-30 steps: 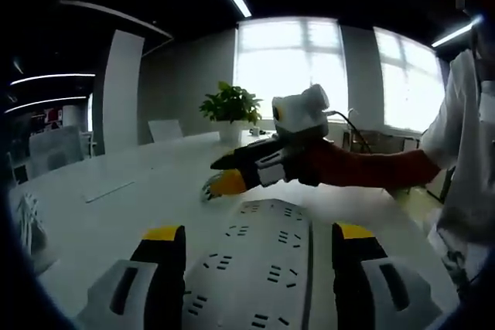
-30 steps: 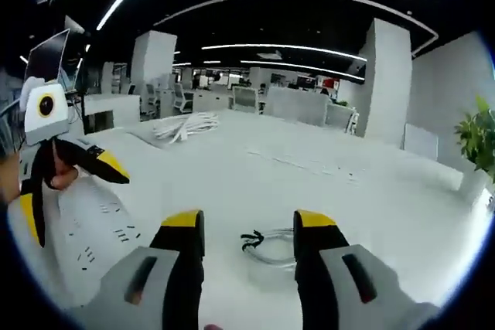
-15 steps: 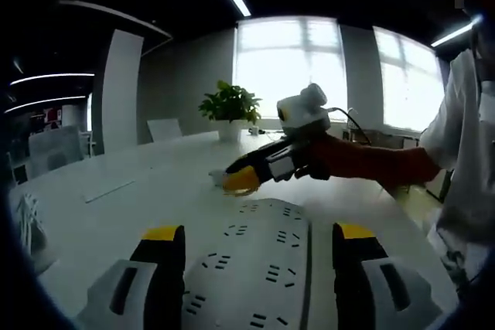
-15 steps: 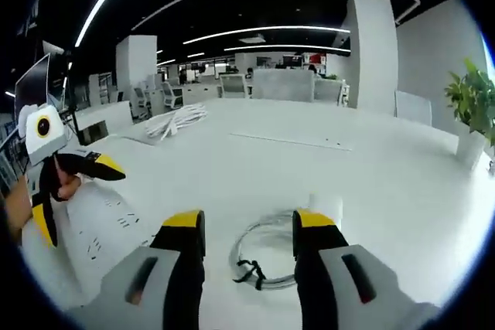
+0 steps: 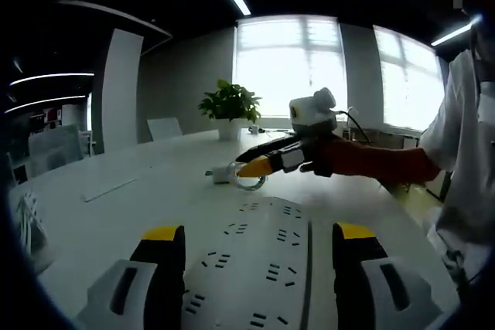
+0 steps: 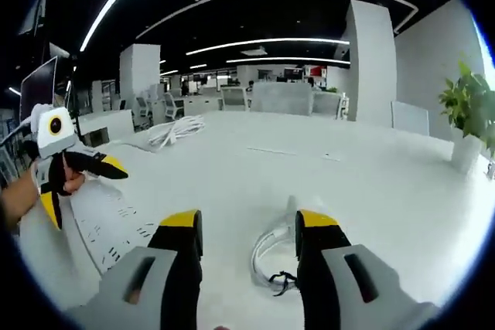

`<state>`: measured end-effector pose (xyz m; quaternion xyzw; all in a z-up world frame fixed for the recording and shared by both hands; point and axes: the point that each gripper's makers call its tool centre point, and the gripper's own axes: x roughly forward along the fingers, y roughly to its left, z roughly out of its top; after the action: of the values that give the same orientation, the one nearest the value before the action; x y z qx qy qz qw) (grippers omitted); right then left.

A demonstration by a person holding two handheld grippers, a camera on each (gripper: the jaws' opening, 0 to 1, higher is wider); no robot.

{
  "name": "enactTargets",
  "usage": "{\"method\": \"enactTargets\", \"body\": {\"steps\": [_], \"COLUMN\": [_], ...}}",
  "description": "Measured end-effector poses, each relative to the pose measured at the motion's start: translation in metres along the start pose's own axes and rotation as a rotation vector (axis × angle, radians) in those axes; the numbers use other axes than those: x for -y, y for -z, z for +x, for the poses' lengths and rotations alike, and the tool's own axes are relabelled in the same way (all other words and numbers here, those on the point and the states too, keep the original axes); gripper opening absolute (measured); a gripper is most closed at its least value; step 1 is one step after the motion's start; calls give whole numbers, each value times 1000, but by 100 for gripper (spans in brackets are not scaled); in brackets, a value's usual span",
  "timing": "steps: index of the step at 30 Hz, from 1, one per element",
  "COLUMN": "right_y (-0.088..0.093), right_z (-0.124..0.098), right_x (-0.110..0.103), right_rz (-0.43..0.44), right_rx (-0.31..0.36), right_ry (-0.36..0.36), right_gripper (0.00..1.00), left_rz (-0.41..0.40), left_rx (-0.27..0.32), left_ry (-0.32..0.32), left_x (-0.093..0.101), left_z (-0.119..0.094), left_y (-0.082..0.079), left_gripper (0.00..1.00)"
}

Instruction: Straighten the power strip on the desk, plug the charger into it

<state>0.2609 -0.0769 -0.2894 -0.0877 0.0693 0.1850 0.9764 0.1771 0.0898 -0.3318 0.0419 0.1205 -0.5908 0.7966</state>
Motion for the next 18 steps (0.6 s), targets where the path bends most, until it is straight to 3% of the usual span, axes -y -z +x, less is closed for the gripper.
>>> {"method": "enactTargets", "body": {"steps": [2, 5, 6, 7, 9, 11, 12, 13, 14, 16, 18], "right_y": [-27, -51, -56, -59, -57, -50, -51, -51, -56, -53, -52], "right_z": [-8, -15, -15, -16, -15, -13, -12, -12, -11, -9, -6], "right_x": [18, 39, 41, 44, 51, 68, 67, 67, 64, 63, 60], "right_rz": [-81, -132, -146, -140, -117, -133, -138, -139, -147, -120, -78], "right_rx": [106, 203, 229, 253, 250, 196, 204, 209, 261, 248, 262], "right_ry": [59, 121, 106, 97, 98, 175, 178, 173, 146, 131, 118], "right_gripper": [45, 44, 41, 29, 16, 20, 17, 12, 8, 2, 2], "left_rz": [3, 2, 3, 4, 2, 3, 5, 7, 9, 12, 13], "left_rx": [-2, -4, -4, -5, -7, -8, -10, -12, -14, -17, -19], "left_ry": [0, 0, 0, -1, -1, -1, -2, -3, -3, -5, -4], "left_x": [1, 1, 0, 0, 0, 0, 0, 0, 0, 0, 0], "left_z": [0, 1, 1, 1, 1, 1, 1, 1, 1, 1, 2], "left_y": [0, 1, 1, 1, 2, 2, 3, 3, 3, 4, 4], "left_gripper": [79, 79, 79, 79, 79, 79, 79, 79, 79, 79, 79]}}
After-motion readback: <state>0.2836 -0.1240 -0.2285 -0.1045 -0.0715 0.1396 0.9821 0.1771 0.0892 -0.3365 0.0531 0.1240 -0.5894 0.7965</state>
